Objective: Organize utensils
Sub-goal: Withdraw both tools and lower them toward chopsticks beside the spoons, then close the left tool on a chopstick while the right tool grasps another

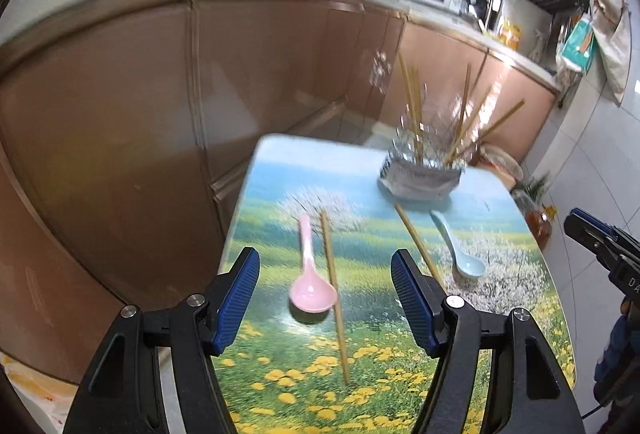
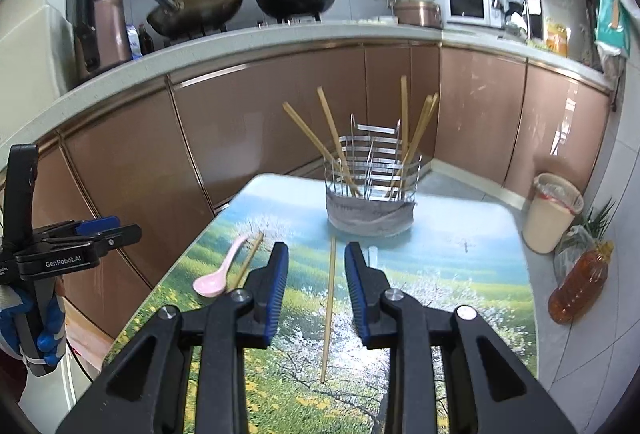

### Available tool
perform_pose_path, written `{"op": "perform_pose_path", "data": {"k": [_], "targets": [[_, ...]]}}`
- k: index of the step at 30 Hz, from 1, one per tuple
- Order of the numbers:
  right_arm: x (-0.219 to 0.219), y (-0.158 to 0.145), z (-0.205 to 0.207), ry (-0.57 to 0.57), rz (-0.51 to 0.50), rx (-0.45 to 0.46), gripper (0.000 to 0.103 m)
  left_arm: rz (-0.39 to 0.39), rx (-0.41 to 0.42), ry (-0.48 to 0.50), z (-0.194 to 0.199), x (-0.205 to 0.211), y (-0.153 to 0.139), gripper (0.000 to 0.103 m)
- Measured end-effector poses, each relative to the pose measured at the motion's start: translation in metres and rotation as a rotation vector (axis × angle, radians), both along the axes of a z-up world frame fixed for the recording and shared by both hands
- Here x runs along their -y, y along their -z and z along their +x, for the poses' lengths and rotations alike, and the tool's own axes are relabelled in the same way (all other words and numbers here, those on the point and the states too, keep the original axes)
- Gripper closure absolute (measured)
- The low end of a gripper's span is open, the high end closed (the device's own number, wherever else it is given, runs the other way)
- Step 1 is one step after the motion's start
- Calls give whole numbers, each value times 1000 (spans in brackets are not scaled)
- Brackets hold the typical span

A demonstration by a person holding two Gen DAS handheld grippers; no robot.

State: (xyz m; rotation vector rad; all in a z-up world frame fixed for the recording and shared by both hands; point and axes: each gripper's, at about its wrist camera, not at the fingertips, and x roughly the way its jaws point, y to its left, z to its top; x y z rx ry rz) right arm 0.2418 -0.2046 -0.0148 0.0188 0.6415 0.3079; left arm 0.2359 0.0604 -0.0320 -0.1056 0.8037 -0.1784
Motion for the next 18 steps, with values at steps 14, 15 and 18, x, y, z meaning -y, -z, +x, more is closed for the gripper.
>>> {"op": "perform_pose_path", "data": {"k": [14,15,18], "targets": [[-9,69,92,-79,-47,-264,75,28,-397,40,131,34,83,42],[-11,73,98,-85,-49,-278,75,43,-404,36,134,36,86,43],[-16,83,115,-102,-62,-311,75,63,-424,39,143,38,95,43]]}}
